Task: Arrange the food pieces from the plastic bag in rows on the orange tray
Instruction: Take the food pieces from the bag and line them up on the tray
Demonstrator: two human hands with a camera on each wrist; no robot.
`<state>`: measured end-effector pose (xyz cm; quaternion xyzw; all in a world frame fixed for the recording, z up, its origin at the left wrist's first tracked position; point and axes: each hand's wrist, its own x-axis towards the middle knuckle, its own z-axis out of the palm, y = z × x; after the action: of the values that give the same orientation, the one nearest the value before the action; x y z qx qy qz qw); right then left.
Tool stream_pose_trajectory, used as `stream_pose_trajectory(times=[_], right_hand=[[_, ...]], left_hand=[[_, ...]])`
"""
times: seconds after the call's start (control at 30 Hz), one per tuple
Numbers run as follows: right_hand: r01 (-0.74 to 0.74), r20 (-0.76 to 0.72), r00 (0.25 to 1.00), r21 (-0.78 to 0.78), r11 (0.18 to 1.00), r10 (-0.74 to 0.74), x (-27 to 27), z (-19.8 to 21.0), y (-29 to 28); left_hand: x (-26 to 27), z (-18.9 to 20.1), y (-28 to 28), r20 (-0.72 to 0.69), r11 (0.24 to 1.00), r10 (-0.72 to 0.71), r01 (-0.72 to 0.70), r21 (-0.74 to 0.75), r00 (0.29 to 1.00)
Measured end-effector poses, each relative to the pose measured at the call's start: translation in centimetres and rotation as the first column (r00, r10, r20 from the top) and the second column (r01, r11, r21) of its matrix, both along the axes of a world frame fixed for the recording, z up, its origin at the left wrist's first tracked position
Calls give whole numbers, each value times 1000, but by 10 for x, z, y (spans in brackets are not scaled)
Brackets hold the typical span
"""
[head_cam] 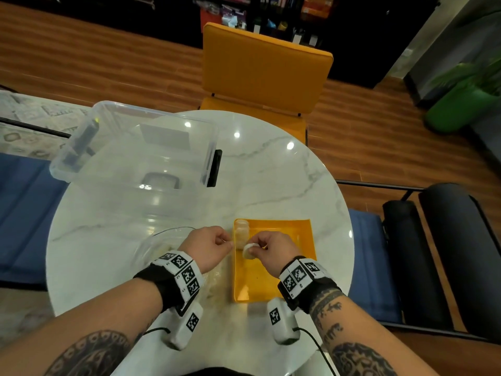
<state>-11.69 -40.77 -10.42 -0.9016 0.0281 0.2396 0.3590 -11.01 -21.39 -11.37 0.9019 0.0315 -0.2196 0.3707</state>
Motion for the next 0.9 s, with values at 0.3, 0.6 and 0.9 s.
stream_pose_trajectory(times=[0.3, 0.6, 0.9], right_hand=[[24, -79, 996, -167, 986, -37, 31, -33, 15], [178, -43, 981, -152, 972, -186, 41, -34, 20], [78, -198, 969, -308, 948, -145, 32, -36, 19]], left_hand=[[-1, -18, -10, -102, 990, -52, 65, 126, 993], [0, -24, -8, -108, 991, -49, 61, 115, 993], [0, -25, -9, -147, 995, -41, 54, 86, 988]])
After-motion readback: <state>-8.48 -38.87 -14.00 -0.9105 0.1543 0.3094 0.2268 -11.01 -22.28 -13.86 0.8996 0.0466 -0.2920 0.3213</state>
